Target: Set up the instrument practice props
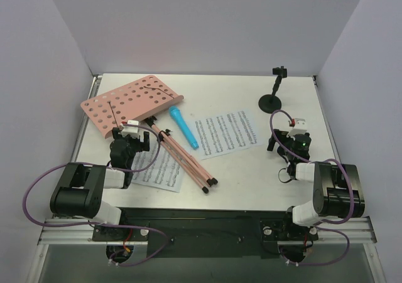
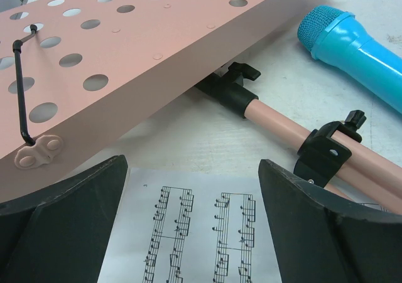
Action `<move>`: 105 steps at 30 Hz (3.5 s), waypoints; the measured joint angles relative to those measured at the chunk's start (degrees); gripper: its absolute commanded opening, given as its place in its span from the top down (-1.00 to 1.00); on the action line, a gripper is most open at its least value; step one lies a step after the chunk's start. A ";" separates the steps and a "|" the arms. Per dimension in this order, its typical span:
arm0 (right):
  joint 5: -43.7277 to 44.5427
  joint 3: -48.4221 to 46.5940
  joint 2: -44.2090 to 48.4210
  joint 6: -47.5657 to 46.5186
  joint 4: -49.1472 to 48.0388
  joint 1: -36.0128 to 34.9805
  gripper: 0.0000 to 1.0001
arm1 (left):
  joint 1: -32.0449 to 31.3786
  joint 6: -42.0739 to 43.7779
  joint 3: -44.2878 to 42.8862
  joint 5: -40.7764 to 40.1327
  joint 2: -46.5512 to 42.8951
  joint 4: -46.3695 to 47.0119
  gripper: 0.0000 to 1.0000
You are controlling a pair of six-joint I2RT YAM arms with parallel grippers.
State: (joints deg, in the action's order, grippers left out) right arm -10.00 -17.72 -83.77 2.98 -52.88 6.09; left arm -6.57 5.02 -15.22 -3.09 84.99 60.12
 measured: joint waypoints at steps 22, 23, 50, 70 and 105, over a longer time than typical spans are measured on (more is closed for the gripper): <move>1.22 -0.76 10.56 1.66 10.91 0.26 -1.00 | -2.86 -0.87 -2.91 -6.12 -11.61 -14.95 -0.95; 1.22 -1.64 13.18 2.49 13.51 0.26 -1.00 | -3.56 -2.32 -4.46 -7.85 -13.27 -17.68 -0.94; -2.43 -36.04 8.44 15.82 52.43 -33.97 -0.91 | -3.45 -36.33 -23.12 -18.27 -34.69 -66.64 -0.88; -9.84 -59.52 -23.67 1.97 55.08 -52.13 -0.41 | -7.96 -41.22 -22.99 -13.66 -29.22 -75.76 -0.89; -7.04 -61.48 -33.77 8.28 45.79 -54.01 1.00 | -5.33 -45.22 -24.20 -0.33 -6.08 -56.46 -0.43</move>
State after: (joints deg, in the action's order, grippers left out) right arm -17.04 -79.20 -117.54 11.27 -7.09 -47.92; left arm -11.90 -40.21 -39.42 -3.42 78.91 3.66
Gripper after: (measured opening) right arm 0.127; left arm 0.731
